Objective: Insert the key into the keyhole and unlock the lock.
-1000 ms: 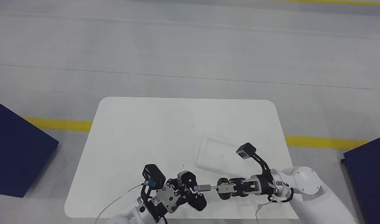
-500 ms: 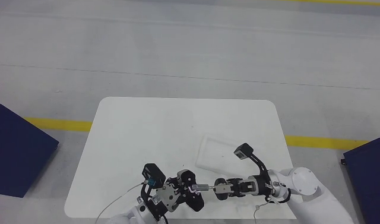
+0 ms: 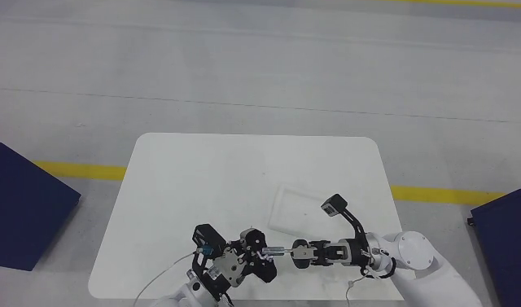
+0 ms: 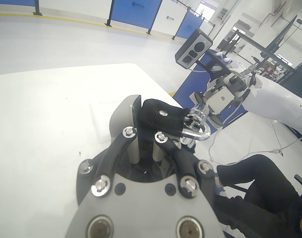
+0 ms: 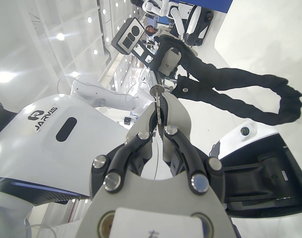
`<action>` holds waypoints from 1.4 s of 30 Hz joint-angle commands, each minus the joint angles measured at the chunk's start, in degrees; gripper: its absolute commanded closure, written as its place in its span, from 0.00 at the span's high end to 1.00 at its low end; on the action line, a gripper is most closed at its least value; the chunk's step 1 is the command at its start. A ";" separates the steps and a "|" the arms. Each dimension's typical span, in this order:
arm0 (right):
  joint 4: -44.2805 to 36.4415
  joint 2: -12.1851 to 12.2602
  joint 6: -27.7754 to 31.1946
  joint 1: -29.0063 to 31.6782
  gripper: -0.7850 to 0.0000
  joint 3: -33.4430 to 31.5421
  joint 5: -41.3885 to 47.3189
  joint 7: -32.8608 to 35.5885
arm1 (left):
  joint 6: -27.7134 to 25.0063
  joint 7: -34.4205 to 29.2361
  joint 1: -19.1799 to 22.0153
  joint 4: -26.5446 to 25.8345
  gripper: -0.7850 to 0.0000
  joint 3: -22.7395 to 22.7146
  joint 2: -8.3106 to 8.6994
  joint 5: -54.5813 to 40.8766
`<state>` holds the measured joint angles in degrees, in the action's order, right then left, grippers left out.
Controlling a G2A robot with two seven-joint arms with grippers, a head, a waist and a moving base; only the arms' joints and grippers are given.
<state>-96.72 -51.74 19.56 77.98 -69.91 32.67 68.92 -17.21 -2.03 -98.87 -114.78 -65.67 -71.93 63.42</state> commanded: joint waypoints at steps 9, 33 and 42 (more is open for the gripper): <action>0.03 -0.40 -0.21 -0.10 0.00 0.97 -0.54 -1.32 | 3.00 1.87 0.15 0.23 0.00 1.30 -0.10 1.59; -0.13 -0.90 1.45 -0.16 0.44 1.30 -1.48 -1.13 | -0.53 -0.49 1.00 0.96 0.00 1.58 0.28 -5.28; -0.49 -0.73 2.32 0.53 0.43 -0.38 -0.90 -0.27 | -1.18 -1.06 1.20 0.94 0.00 1.29 0.51 -6.44</action>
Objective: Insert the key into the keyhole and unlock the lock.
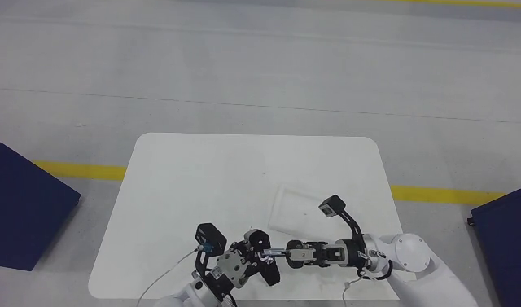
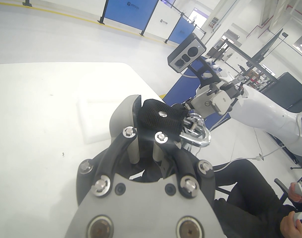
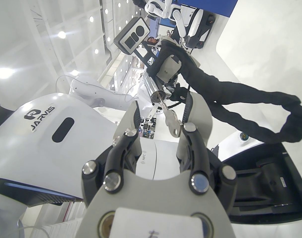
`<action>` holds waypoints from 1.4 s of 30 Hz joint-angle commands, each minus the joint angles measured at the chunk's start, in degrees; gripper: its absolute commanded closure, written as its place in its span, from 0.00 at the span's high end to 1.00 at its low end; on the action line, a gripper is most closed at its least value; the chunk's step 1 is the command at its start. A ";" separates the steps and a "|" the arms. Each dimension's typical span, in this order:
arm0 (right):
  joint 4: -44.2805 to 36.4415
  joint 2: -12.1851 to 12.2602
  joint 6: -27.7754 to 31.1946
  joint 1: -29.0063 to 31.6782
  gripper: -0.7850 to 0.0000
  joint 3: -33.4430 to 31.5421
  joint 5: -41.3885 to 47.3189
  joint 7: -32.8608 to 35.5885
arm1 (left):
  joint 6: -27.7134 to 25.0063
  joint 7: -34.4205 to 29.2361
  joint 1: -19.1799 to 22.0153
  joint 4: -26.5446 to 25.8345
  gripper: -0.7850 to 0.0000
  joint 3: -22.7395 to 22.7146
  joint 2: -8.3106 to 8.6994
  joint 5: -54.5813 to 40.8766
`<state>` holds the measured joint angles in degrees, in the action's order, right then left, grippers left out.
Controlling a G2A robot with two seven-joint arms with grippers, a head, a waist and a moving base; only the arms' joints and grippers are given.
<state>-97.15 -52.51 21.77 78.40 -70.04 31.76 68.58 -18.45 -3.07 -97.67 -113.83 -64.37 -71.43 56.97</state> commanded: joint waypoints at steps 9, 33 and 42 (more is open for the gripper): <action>-0.47 0.49 0.54 1.86 0.35 -3.02 0.30 1.23 | 0.18 0.09 0.07 -0.04 0.00 0.04 0.17 -0.56; 1.64 0.48 1.13 2.76 0.00 -4.19 1.39 2.48 | -0.24 0.22 0.74 0.78 0.00 -0.24 0.58 -2.40; 1.56 0.28 0.89 2.66 0.00 -3.58 1.40 2.15 | 1.22 1.30 0.84 0.81 0.00 0.09 0.62 -0.79</action>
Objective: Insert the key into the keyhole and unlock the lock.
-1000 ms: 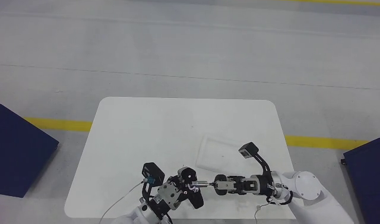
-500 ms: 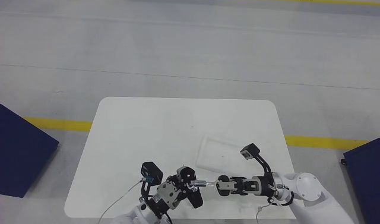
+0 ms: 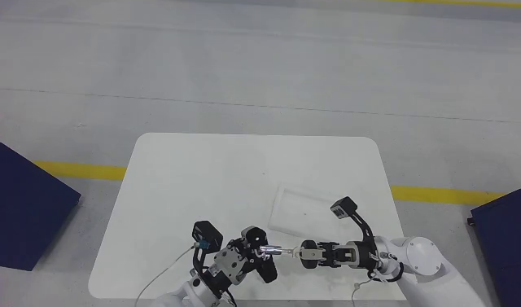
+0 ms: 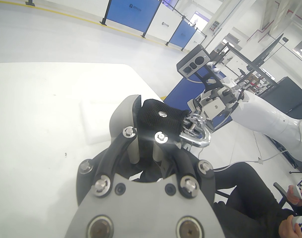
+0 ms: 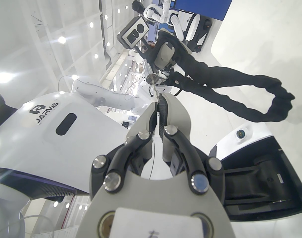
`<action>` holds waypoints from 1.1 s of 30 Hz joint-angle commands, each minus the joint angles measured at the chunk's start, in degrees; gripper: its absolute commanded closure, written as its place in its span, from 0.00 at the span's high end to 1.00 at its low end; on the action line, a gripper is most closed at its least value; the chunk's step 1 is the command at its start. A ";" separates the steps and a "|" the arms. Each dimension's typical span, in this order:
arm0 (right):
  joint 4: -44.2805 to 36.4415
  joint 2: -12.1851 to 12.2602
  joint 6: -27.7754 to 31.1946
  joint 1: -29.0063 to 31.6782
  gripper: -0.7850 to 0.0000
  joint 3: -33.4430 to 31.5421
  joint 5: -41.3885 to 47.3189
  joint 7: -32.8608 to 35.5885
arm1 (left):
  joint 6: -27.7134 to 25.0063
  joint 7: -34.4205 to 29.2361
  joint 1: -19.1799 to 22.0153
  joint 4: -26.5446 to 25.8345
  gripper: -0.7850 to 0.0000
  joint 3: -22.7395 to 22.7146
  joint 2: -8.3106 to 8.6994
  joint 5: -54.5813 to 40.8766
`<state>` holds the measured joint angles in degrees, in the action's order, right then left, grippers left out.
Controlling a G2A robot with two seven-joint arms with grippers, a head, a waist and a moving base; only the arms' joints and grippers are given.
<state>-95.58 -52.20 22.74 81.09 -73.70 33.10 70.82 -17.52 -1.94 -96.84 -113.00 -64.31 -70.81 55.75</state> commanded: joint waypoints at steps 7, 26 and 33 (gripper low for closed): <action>-0.48 -0.27 -0.30 -0.46 0.00 0.91 -0.05 -0.60 | 1.20 1.32 -0.07 -0.08 0.00 0.46 0.01 1.56; -1.75 -0.69 -0.72 -0.37 0.00 2.18 -1.18 -2.00 | 5.92 5.04 -1.15 -0.94 0.00 2.49 -0.09 8.79; -1.92 -0.73 -0.84 -0.63 0.00 2.17 -1.30 -1.52 | 4.38 2.88 -0.91 -0.92 0.00 2.84 0.04 8.21</action>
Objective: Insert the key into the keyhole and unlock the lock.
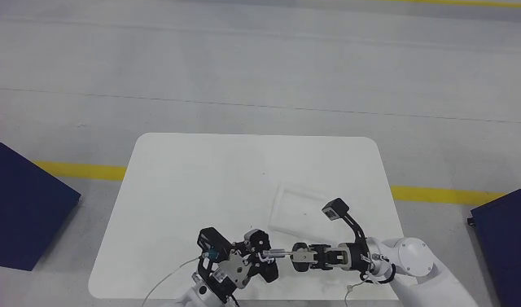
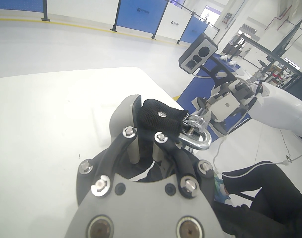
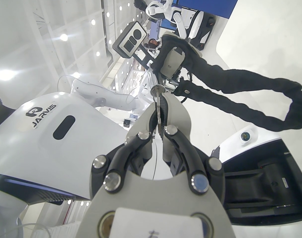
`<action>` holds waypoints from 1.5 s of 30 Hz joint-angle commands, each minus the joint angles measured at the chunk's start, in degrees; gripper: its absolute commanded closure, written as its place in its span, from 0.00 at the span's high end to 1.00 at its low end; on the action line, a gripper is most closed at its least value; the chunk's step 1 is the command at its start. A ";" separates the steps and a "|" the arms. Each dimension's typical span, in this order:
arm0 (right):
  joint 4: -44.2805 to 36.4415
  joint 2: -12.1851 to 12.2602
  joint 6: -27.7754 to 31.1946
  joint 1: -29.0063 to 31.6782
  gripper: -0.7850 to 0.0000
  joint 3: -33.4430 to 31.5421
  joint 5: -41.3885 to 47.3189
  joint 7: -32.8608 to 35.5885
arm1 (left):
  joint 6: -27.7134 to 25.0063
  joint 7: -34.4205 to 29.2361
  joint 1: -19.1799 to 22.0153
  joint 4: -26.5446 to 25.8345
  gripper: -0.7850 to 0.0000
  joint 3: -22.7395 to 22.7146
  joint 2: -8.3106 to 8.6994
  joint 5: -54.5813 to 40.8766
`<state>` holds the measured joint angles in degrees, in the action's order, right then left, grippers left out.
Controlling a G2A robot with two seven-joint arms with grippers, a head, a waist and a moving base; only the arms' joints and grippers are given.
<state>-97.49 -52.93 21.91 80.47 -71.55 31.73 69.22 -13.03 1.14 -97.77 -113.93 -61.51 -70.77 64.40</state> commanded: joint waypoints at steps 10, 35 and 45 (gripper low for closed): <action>-0.26 -0.17 0.53 -0.27 0.00 0.46 0.40 0.89 | -2.61 -1.60 0.84 0.66 0.00 -0.22 0.04 -5.87; 0.65 0.51 3.35 2.17 0.07 -4.56 3.70 4.69 | -4.71 -2.03 0.80 0.69 0.00 -1.58 0.47 -10.47; 1.03 0.44 3.43 2.08 0.00 -4.47 4.26 5.36 | -4.77 -2.32 1.04 0.98 0.00 -1.58 0.56 -11.00</action>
<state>-96.46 -52.49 25.26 82.56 -76.02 35.98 74.57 -17.87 -1.13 -96.74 -112.98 -63.10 -70.21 53.43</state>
